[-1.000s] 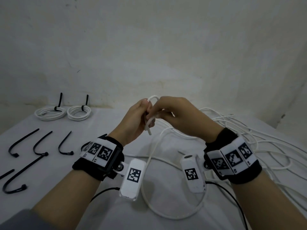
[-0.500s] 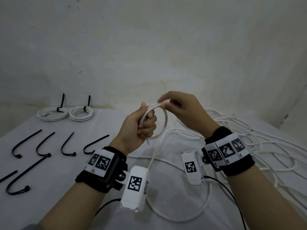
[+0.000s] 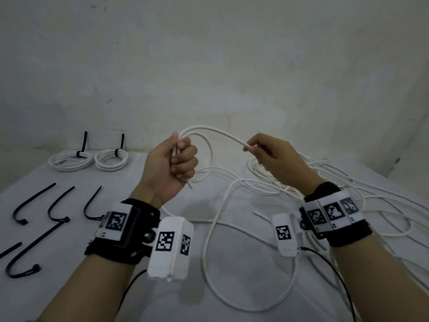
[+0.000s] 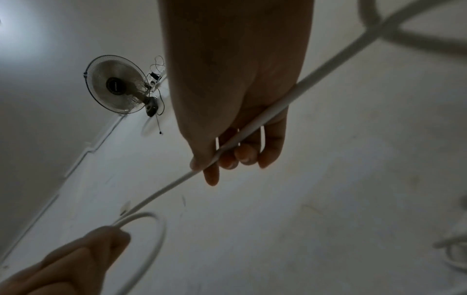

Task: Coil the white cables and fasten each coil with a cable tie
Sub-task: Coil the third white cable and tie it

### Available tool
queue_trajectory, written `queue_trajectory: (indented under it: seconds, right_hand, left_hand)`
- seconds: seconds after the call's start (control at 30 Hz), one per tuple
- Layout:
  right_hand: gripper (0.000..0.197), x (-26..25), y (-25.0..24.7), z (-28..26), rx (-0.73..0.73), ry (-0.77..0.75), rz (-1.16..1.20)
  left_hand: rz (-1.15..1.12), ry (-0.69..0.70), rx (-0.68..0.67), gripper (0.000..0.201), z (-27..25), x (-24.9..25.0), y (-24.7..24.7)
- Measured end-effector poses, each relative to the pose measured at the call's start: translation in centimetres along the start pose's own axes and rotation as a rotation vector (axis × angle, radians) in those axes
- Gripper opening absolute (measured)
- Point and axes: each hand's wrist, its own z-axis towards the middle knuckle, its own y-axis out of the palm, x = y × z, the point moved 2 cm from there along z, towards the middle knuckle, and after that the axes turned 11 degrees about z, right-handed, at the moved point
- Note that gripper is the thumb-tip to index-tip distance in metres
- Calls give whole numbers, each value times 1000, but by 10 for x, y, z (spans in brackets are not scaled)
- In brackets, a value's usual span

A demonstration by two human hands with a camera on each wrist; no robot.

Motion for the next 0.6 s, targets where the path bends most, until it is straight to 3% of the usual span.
queue_trajectory:
  seconds: [0.1, 0.3, 0.43, 0.6]
  right_hand:
    - [6, 7, -19, -5, 41, 1, -48]
    - [6, -7, -48, 11, 272, -132, 19]
    - [13, 4, -38, 7, 146, -61, 99]
    - [22, 30, -21, -5, 17, 20, -36]
  left_hand:
    - [25, 3, 3, 30, -2, 7, -7]
    - [41, -40, -21, 32, 0, 0, -6]
    - [-29, 97, 32, 29, -2, 13, -7]
    - [-115, 239, 155, 24, -8, 30, -12]
